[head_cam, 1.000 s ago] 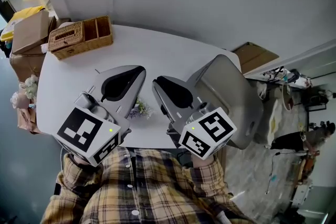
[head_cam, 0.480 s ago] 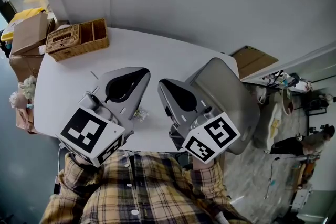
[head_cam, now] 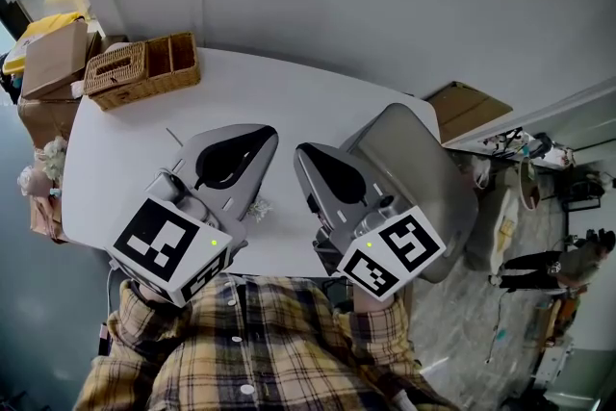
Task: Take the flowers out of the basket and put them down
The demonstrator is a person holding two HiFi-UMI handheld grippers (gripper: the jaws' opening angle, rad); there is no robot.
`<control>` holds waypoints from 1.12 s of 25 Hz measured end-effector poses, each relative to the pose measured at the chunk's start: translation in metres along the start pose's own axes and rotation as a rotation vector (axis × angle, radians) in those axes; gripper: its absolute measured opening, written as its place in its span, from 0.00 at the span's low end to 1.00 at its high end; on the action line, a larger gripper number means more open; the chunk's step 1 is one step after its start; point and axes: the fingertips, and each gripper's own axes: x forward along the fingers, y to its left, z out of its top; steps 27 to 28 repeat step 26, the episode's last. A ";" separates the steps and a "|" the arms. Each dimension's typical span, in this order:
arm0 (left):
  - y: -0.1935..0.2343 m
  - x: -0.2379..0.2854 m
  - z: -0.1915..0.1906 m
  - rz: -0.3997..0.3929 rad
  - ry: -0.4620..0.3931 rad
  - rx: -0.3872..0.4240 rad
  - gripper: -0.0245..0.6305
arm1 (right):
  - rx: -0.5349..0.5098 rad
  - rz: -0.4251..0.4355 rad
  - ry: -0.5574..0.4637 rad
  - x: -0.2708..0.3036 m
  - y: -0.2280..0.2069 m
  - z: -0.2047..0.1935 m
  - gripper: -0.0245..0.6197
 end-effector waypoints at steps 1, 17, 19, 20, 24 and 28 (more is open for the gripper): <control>0.000 0.000 -0.001 -0.002 0.002 0.000 0.06 | -0.001 -0.001 0.001 0.000 0.000 -0.001 0.05; 0.000 -0.001 0.016 -0.063 0.001 0.056 0.06 | -0.014 -0.001 0.021 -0.002 0.003 -0.003 0.05; 0.003 -0.002 0.020 -0.062 -0.009 0.050 0.06 | -0.016 -0.002 0.022 -0.002 0.003 -0.003 0.05; 0.004 -0.003 0.022 -0.062 -0.014 0.047 0.06 | -0.017 -0.003 0.022 -0.002 0.003 -0.003 0.05; 0.006 -0.004 0.030 -0.059 -0.038 0.047 0.06 | -0.019 -0.008 0.020 -0.006 0.001 -0.001 0.05; 0.005 -0.004 0.034 -0.060 -0.051 0.049 0.06 | -0.023 -0.010 0.017 -0.007 -0.001 0.002 0.05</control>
